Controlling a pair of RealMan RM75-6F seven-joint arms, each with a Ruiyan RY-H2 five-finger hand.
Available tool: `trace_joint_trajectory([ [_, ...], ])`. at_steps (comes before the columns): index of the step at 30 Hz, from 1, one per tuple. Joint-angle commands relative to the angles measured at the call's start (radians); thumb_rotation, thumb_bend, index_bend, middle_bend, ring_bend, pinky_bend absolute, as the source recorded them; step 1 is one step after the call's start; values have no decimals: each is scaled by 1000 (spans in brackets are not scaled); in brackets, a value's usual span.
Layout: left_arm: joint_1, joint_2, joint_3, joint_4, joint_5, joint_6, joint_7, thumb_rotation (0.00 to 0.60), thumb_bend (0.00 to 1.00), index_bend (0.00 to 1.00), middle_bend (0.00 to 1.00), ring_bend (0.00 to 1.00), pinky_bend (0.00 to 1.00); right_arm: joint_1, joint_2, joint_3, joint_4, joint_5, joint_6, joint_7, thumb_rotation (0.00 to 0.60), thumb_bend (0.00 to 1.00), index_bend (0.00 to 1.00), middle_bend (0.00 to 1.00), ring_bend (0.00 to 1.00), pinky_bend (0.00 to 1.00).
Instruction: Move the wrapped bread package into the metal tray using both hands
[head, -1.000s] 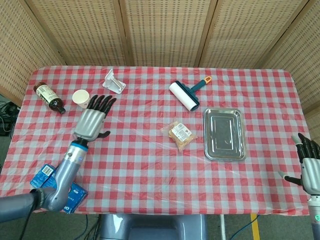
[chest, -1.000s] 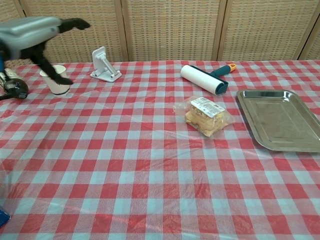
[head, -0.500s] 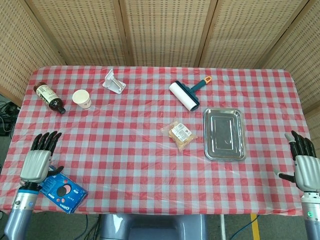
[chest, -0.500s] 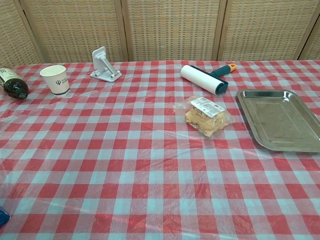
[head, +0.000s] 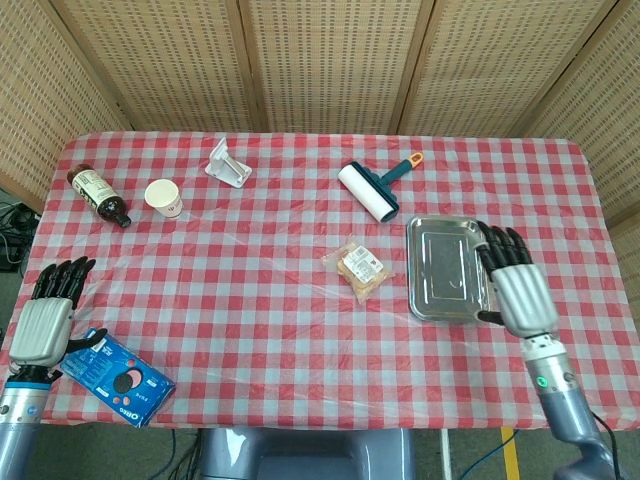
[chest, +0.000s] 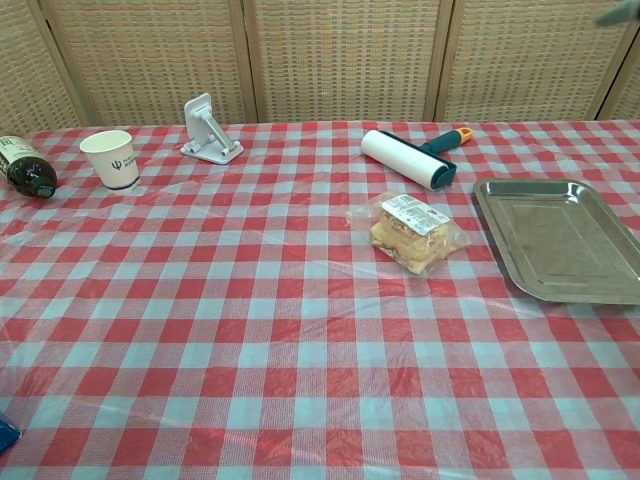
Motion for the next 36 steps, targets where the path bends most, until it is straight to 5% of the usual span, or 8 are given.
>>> trace_joint_trajectory([
  [1, 8, 12, -12, -1, 4, -14, -17, 600, 149, 0, 0, 0, 0, 149, -68, 82, -98, 177, -133, -174, 600, 66, 0, 0, 0, 0],
  [8, 18, 29, -26, 1, 10, -35, -55, 600, 149, 0, 0, 0, 0, 318, -179, 139, -37, 433, -245, -291, 600, 66, 0, 0, 0, 0],
  [19, 21, 42, -37, 5, 34, -78, -102, 600, 149, 0, 0, 0, 0, 480, -273, 88, 122, 772, -342, -411, 600, 65, 111, 0, 0, 0],
  [36, 37, 53, -58, -7, 61, -93, -115, 600, 149, 0, 0, 0, 0, 590, -386, 33, 329, 875, -399, -396, 600, 66, 101, 0, 0, 0],
])
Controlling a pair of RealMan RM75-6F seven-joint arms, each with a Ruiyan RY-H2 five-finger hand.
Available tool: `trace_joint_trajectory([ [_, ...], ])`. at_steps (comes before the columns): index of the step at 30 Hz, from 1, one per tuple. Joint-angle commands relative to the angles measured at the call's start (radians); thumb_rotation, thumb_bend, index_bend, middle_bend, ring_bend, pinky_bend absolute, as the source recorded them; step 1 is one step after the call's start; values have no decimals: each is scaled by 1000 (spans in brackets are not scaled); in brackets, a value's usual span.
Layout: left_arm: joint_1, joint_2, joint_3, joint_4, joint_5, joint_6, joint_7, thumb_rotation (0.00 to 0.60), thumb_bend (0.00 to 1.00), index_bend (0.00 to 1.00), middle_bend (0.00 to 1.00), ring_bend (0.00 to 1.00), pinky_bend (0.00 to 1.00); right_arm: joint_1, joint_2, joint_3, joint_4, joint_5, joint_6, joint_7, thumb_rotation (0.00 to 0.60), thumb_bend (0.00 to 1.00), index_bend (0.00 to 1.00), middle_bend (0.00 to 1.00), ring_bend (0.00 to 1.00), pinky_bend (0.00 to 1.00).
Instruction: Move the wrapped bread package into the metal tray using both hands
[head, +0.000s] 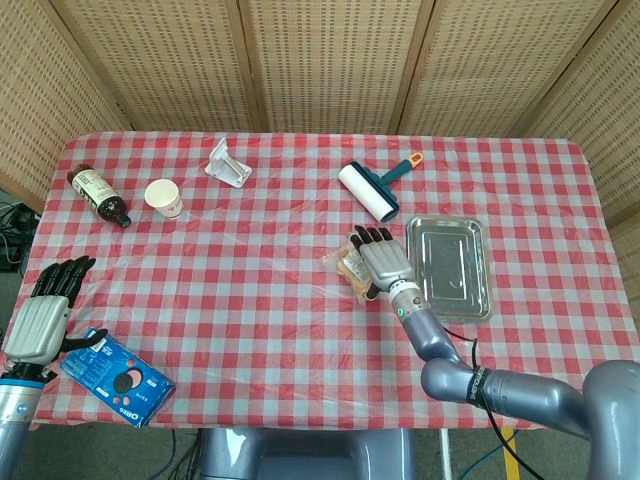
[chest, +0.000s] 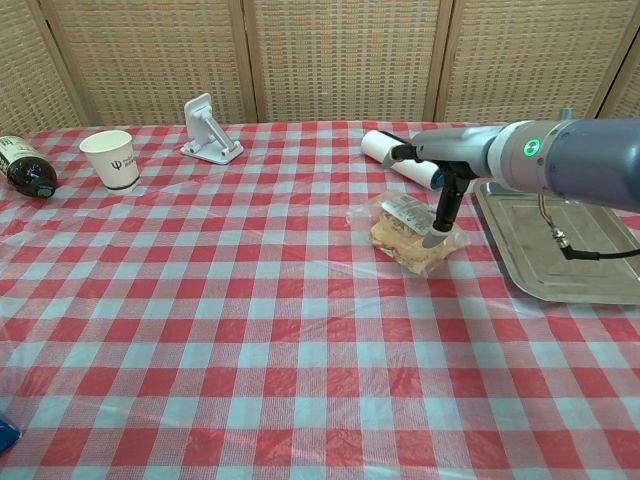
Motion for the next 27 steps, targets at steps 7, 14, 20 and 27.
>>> trace_joint_trajectory([
  [7, 5, 4, -9, 0, 8, -13, -10, 600, 148, 0, 0, 0, 0, 44, -33, -36, 91, 47, -52, 10, 600, 65, 74, 0, 0, 0],
  [14, 12, 9, -20, -2, 11, -10, -20, 600, 149, 0, 0, 0, 0, 61, -57, -58, 145, 75, -83, 25, 600, 66, 102, 0, 0, 5],
  [20, 18, 14, -31, -1, 5, -10, -30, 600, 148, 0, 0, 0, 0, 63, -85, -62, 176, 37, -66, 57, 600, 66, 262, 108, 54, 206],
  [27, 23, 16, -37, -3, 14, -11, -34, 600, 148, 0, 0, 0, 0, 52, -104, -71, 189, -23, -35, 95, 600, 86, 537, 404, 365, 445],
])
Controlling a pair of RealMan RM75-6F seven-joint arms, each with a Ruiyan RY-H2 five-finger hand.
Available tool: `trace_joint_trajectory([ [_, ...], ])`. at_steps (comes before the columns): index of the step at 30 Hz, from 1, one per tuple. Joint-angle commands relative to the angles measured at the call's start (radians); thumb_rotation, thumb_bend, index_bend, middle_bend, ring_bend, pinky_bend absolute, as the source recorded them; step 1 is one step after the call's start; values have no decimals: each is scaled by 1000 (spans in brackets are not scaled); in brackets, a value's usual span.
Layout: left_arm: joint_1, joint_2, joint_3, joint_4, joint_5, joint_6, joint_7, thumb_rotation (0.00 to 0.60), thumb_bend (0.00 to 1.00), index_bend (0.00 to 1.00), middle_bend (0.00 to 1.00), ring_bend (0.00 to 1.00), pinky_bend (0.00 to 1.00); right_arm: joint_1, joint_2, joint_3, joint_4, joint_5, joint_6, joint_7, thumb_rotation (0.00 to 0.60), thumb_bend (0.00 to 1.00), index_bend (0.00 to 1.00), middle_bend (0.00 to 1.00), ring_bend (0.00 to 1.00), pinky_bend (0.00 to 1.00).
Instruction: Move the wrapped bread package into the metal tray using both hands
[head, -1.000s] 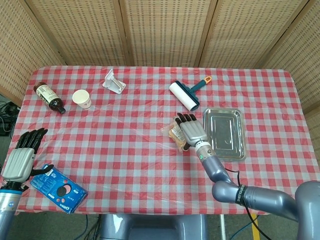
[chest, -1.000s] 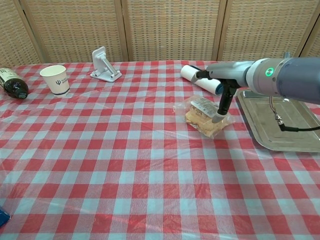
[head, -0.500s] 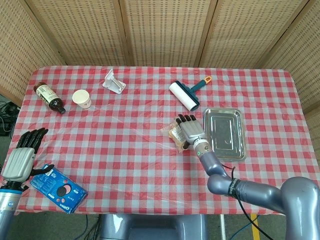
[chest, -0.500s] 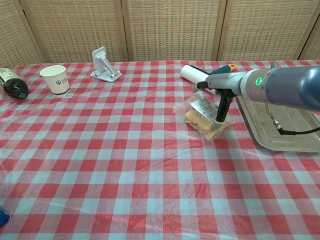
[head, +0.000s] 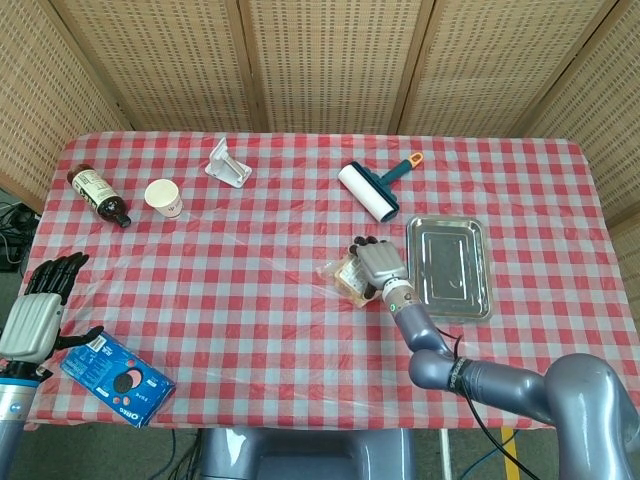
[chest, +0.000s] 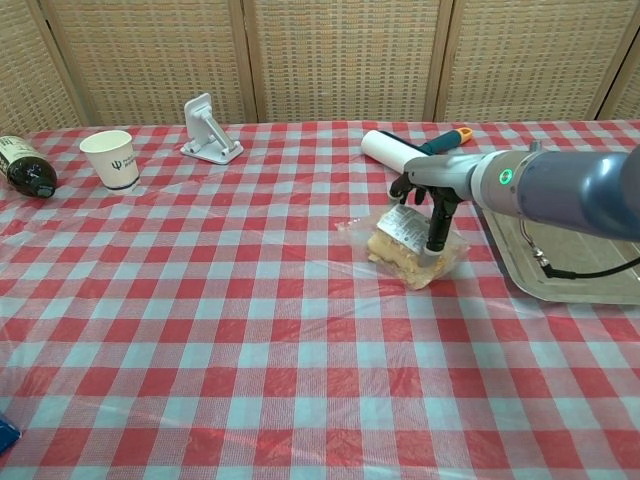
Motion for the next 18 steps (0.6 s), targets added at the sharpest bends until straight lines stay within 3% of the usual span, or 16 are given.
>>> trace_joint_trajectory([
  [1, 2, 0, -3, 0, 2, 0, -2, 600, 148, 0, 0, 0, 0, -10, -8, 0, 1, -41, 26, 27, 600, 87, 551, 424, 387, 455],
  [18, 13, -3, -18, -4, 12, -9, 11, 600, 147, 0, 0, 0, 0, -62, 160, 21, -241, -153, 180, 41, 600, 88, 577, 432, 397, 457],
])
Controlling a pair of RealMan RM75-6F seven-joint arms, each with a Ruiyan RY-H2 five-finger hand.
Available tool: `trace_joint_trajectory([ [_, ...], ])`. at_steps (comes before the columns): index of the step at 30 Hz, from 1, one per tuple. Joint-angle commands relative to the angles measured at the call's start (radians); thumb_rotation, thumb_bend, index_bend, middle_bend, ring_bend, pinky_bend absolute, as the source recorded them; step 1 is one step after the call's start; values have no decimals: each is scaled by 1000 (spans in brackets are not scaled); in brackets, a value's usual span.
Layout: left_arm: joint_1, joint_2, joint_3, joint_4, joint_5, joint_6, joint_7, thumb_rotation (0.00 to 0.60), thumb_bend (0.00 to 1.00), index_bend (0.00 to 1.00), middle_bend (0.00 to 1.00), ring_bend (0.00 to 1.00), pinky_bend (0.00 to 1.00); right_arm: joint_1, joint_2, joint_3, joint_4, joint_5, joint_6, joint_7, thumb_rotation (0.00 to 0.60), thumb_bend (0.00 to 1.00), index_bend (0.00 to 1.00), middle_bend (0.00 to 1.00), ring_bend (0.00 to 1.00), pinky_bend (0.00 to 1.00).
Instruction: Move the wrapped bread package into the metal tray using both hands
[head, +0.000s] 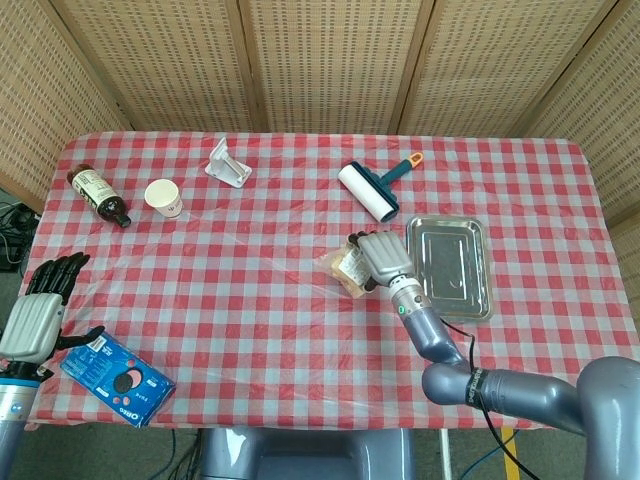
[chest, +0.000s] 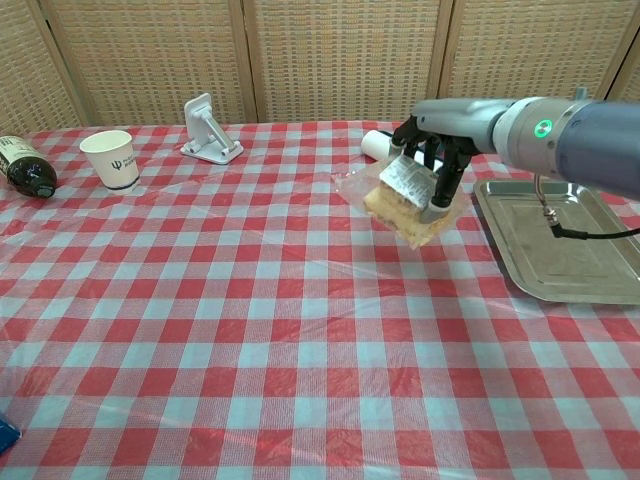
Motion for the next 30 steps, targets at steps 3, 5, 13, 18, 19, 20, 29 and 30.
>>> trace_joint_trajectory([
  [3, 3, 0, -2, -2, 4, -1, 4, 600, 147, 0, 0, 0, 0, -30, 63, 0, -48, -7, 44, -4, 600, 87, 578, 431, 397, 457],
  [5, 3, 0, -3, -3, 5, -3, 6, 600, 148, 0, 0, 0, 0, -45, 87, 0, -57, -11, 57, 7, 600, 87, 578, 431, 397, 457],
  [13, 4, -1, -5, -6, 7, -11, 14, 600, 147, 0, 0, 0, 0, -134, 173, -19, -2, 20, 52, 93, 600, 88, 577, 431, 397, 454],
  [18, 3, 0, -6, -11, 9, -19, 16, 600, 147, 0, 0, 0, 0, -171, 185, -38, 71, 47, -11, 150, 600, 87, 577, 431, 397, 454],
  [19, 3, 0, -7, -12, 9, -19, 17, 600, 147, 0, 0, 0, 0, -178, 180, -45, 91, 47, -23, 158, 600, 87, 577, 431, 397, 454],
  [20, 3, -1, -8, -13, 9, -20, 18, 600, 147, 0, 0, 0, 0, -182, 177, -47, 103, 44, -31, 167, 600, 87, 577, 431, 397, 454],
  [29, 5, -1, -10, -13, 10, -23, 22, 600, 147, 0, 0, 0, 0, -189, 131, -59, 186, 42, -73, 180, 600, 87, 555, 403, 380, 391],
  [30, 5, 0, -11, -13, 10, -24, 21, 600, 147, 0, 0, 0, 0, -188, 127, -61, 193, 48, -79, 175, 600, 87, 550, 399, 374, 376],
])
